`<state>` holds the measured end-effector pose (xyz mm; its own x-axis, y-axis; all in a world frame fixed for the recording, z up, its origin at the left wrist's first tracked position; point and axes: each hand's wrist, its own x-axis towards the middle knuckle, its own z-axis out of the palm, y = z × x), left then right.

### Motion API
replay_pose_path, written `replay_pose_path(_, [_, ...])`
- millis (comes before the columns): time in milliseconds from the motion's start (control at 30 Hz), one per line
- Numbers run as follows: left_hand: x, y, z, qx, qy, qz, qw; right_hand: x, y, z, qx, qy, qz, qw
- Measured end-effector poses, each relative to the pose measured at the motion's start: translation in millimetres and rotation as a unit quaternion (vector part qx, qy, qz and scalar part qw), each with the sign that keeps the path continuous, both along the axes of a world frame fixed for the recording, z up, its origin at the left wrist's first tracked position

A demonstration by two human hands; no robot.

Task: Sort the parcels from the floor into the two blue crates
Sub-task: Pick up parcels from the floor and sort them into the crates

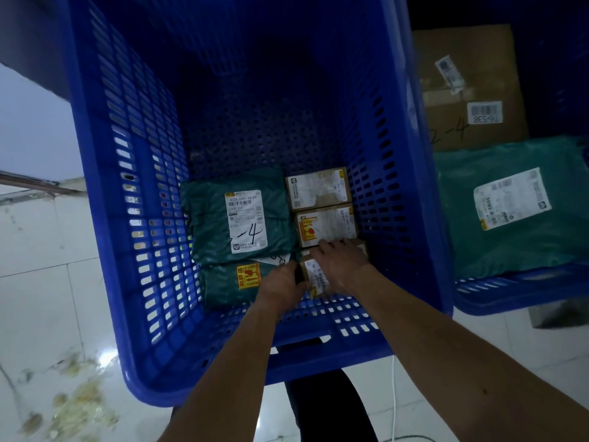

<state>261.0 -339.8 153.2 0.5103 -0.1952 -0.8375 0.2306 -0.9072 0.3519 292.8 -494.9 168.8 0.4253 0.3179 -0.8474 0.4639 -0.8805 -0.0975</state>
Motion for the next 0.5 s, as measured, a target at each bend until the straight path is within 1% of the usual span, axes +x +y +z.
replay_pose_path(267, [2,2,5,-0.013,0.03,0.03,0.999,-2,-2,0,0.004,-0.005,-0.023,1.0])
replay_pose_path(500, [6,6,34,-0.006,0.06,0.048,0.997,-15,-3,20,0.036,-0.044,-0.108,0.992])
